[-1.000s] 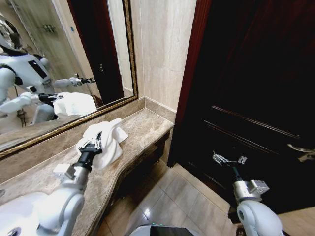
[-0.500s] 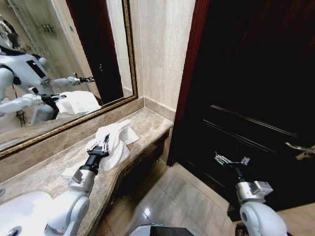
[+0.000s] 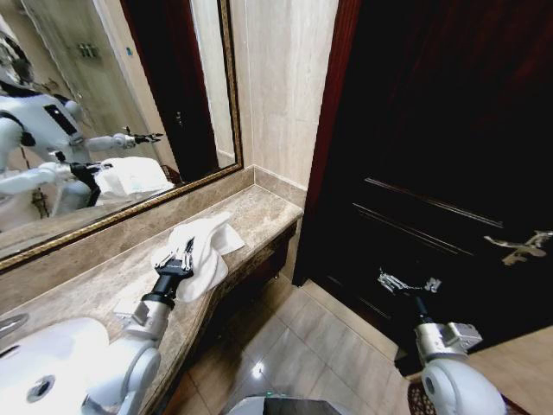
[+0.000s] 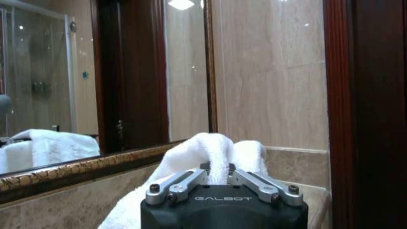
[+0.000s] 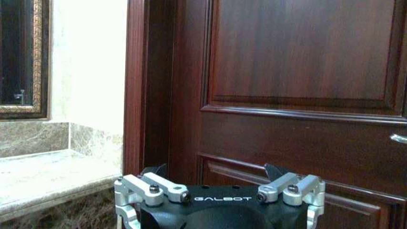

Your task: Discard the used towel into the hamper.

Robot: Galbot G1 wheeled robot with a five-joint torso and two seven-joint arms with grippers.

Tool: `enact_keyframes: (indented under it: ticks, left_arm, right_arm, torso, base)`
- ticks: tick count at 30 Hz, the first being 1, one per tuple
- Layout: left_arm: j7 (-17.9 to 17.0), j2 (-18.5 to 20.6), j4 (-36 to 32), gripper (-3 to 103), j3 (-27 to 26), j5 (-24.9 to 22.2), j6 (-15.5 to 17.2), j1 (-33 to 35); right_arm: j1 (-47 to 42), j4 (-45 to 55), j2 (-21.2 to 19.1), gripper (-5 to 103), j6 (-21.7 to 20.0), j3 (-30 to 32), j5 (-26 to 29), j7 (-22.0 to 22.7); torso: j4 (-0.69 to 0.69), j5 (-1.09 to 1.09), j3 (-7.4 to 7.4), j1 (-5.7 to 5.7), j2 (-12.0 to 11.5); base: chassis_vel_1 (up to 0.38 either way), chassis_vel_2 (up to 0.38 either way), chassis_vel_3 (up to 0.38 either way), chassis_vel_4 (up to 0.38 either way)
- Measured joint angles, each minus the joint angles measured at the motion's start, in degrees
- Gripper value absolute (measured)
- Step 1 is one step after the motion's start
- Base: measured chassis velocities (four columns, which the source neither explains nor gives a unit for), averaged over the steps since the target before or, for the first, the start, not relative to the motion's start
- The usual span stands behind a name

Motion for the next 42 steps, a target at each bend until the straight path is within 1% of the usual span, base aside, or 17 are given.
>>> enact_keyframes:
  ticks: [4, 8, 10, 18, 25, 38, 40, 41, 42]
  left_arm:
    - [0.2, -0.3, 0.1, 4, 0.8, 0.4, -0.3, -0.1]
    - [0.2, -0.5, 0.2, 4, 1.1, 0.8, -0.7, 0.0]
    - [0.4, -0.7, 0.3, 4, 1.2, 1.2, -1.3, 0.1]
    - [0.6, -0.7, 0.3, 4, 1.1, 1.3, -2.2, 0.4]
    - [0.8, -0.9, 0.6, 4, 1.3, 1.3, -3.6, 0.6]
    - [1.4, -0.8, 1.0, 4, 1.4, 1.2, -4.2, 0.4]
    - [1.9, -0.9, 1.4, 4, 1.4, 1.3, -4.9, 0.3]
    - [2.3, -0.9, 1.8, 4, 1.3, 1.3, -6.0, 0.2]
    - [2.3, -0.9, 1.8, 4, 1.3, 1.3, -6.0, 0.2]
  right_arm:
    - [-0.3, 0.1, 0.0, 100, 0.1, 0.0, -0.1, 0.0]
    - [-0.4, 0.1, 0.1, 100, 0.3, 0.0, -0.1, 0.0]
    - [-0.5, 0.1, 0.1, 100, 0.4, 0.0, -0.1, 0.0]
    - [-0.5, 0.0, 0.2, 100, 0.6, -0.2, -0.4, 0.0]
    - [-0.6, -0.1, 0.4, 100, 1.1, -0.1, -0.7, 0.2]
    - [-0.7, 0.2, 0.8, 100, 1.1, 0.1, -0.9, 0.1]
    - [-0.6, 0.2, 0.9, 100, 1.1, 0.1, -1.0, -0.1]
    - [-0.6, 0.2, 0.9, 100, 1.1, 0.1, -1.2, -0.5]
    - [-0.6, 0.2, 0.9, 100, 1.1, 0.1, -1.2, -0.5]
  torso:
    - [-0.02, 0.0, 0.0, 0.0, 0.0]
    - [0.0, -0.01, 0.0, -0.01, 0.0]
    - [-0.01, 0.0, 0.0, -0.01, 0.0]
    - [-0.01, 0.0, 0.0, -0.02, 0.0]
    - [-0.01, -0.01, -0.01, -0.02, 0.0]
    - [-0.01, -0.01, 0.0, -0.02, 0.0]
    - [0.0, 0.0, 0.0, -0.02, 0.0]
    - [-0.01, -0.02, -0.01, -0.03, 0.0]
    - [-0.01, -0.02, -0.01, -0.03, 0.0]
  base:
    - [0.064, -0.069, -0.062, 0.077]
    - [0.071, -0.097, -0.098, 0.102]
    - [0.075, -0.091, -0.105, 0.096]
    - [0.103, -0.097, -0.093, 0.101]
    - [0.09, -0.083, -0.081, 0.08]
    - [0.075, -0.076, -0.082, 0.084]
    - [0.09, -0.056, -0.067, 0.067]
    - [0.076, -0.049, -0.058, 0.067]
    - [0.076, -0.049, -0.058, 0.067]
